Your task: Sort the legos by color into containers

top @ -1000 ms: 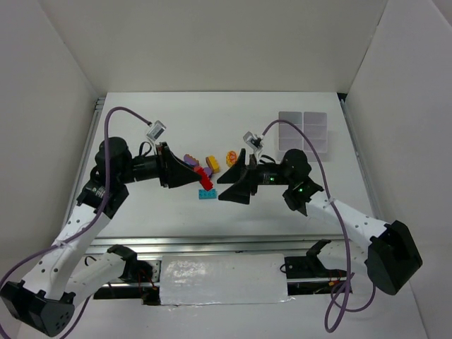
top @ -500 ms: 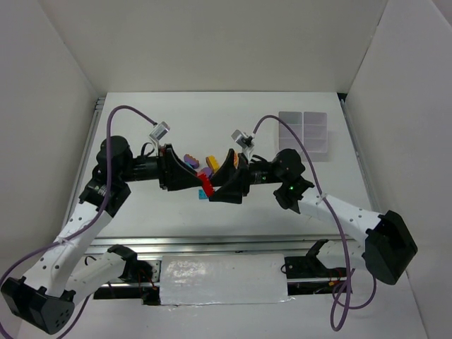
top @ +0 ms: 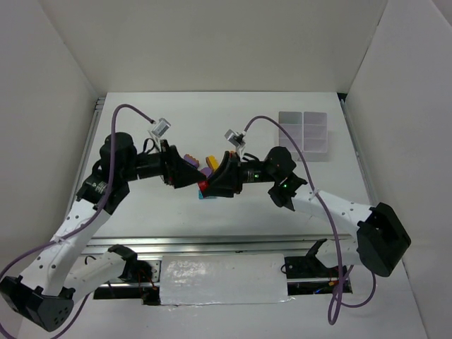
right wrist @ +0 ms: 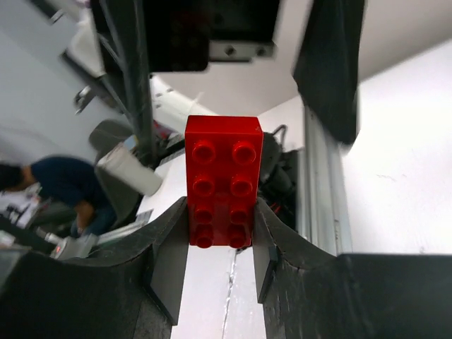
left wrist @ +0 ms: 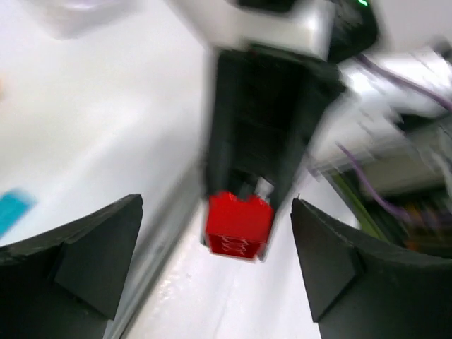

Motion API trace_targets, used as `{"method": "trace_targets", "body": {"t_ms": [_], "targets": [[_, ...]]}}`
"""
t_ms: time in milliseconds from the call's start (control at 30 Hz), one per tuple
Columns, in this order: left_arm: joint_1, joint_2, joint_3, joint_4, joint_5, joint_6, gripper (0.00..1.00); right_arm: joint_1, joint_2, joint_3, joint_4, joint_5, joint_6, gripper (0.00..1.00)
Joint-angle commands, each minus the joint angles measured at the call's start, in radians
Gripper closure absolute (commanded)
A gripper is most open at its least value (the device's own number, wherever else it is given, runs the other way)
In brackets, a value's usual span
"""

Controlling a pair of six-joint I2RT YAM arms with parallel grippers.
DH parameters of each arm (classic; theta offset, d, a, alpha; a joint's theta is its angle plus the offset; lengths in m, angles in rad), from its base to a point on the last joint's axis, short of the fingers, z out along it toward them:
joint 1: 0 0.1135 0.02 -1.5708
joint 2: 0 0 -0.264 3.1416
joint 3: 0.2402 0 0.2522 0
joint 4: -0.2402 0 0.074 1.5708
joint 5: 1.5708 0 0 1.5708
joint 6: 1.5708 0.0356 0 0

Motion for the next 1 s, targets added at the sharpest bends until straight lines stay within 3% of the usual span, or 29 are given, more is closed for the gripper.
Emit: {"method": "trace_targets", "body": {"t_ms": [0, 33, 100, 133, 200, 267, 467, 600, 700, 967], "targets": [[-0.007, 0.022, 0.142, -0.291, -0.539, 0.079, 0.01, -0.002, 0.003, 0.036, -0.154, 0.108, -0.082, 1.00], [-0.007, 0.028, 0.174, -0.292, -0.666, 0.079, 0.00, -0.012, 0.003, 0.035, -0.204, 0.152, -0.099, 1.00], [-0.007, 0.035, 0.259, -0.444, -0.884, 0.065, 0.00, -0.073, -0.003, 0.020, -0.296, 0.255, -0.087, 1.00], [-0.007, 0.028, 0.279, -0.478, -1.066, 0.060, 0.01, -0.104, -0.013, 0.009, -0.374, 0.361, -0.069, 1.00], [-0.007, -0.013, 0.302, -0.539, -1.195, 0.048, 0.01, -0.203, -0.029, -0.012, -0.470, 0.490, 0.019, 1.00], [-0.007, -0.053, 0.276, -0.541, -1.281, 0.066, 0.01, -0.265, -0.054, -0.019, -0.628, 0.692, 0.107, 1.00], [-0.006, -0.176, 0.126, -0.500, -1.237, 0.154, 0.01, -0.371, -0.068, 0.056, -0.971, 1.358, 0.405, 1.00], [0.011, -0.194, 0.011, -0.474, -1.205, 0.155, 0.01, -0.449, 0.038, 0.183, -1.031, 1.420, 0.505, 1.00], [0.020, -0.167, 0.012, -0.498, -1.200, 0.165, 0.01, -0.485, 0.127, 0.336, -1.220, 1.478, 0.657, 1.00], [0.033, -0.162, 0.003, -0.477, -1.132, 0.192, 0.01, -0.549, 0.352, 0.552, -1.300, 1.385, 0.692, 1.00]]}}
